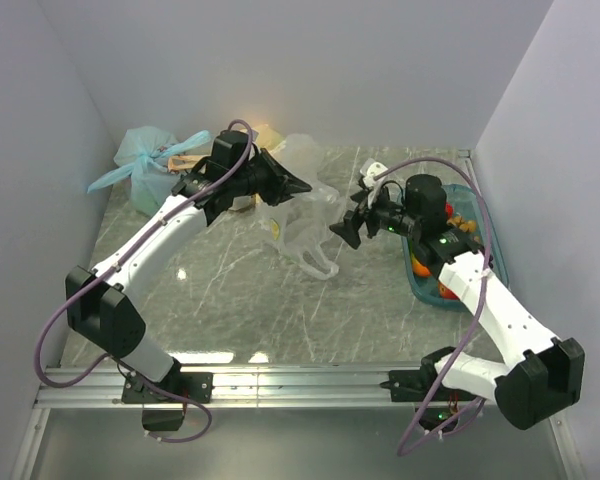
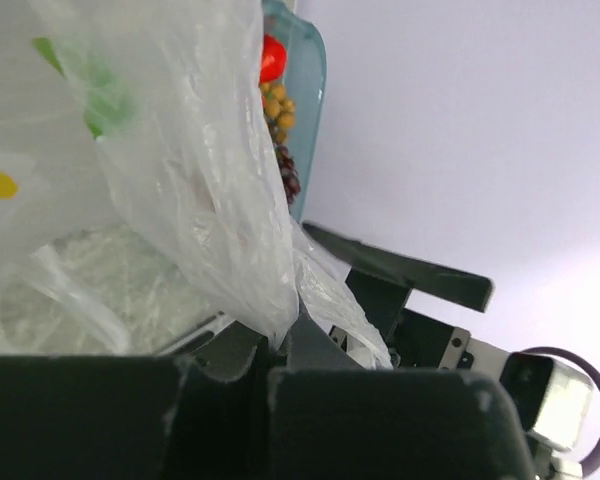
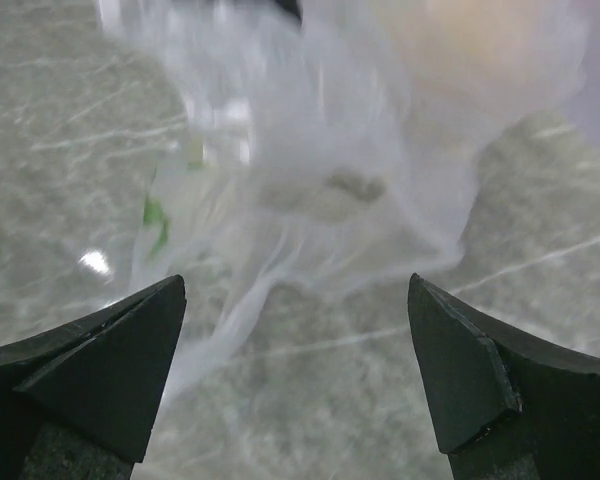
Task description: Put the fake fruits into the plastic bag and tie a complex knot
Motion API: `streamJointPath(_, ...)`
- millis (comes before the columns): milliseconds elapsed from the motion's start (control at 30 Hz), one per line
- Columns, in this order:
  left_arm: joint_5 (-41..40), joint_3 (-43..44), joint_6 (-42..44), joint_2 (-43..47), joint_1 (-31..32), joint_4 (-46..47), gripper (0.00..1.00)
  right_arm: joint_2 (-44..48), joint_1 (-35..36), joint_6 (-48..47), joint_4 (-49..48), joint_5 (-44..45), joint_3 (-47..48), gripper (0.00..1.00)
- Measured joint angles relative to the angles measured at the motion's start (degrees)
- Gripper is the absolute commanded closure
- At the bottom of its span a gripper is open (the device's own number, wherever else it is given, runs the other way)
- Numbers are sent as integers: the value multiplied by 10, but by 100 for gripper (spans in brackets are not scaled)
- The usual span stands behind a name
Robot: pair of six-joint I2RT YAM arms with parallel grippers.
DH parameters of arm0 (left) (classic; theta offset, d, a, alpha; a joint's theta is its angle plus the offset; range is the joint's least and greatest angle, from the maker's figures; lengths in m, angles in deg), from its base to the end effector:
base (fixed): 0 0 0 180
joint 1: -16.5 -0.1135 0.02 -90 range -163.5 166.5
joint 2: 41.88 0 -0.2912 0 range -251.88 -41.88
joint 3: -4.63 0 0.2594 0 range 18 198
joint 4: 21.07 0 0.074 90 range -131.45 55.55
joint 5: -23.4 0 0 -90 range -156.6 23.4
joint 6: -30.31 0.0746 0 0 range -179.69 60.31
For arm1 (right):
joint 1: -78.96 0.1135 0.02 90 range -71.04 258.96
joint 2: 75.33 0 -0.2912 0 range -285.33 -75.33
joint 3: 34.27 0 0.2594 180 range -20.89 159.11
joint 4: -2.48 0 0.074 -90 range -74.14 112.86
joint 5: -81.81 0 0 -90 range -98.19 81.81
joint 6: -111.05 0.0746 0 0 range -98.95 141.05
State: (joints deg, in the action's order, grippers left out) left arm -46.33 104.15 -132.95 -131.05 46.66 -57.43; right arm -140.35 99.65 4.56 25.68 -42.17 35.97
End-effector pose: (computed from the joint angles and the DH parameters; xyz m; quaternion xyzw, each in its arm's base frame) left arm 0.3332 -0.2235 0.3881 -0.2199 0.8107 -0.5019 0.2061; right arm 0.2515 0.1395 0.3591 -0.4095 0.6785 0.2568 0.5532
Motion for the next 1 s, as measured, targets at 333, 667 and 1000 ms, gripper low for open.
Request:
streamJointPath(333,56,-16,-71,-3,4,26,100,-77,39,-14,-176,68,3,29)
streamJointPath(667,84,-26,-9,14,-48,64,39,-151,51,9,-55,-18,161,100)
streamJointPath(1000,55,-35,290,119,-199,58,1,-156,15,314,-41,-170,218,100)
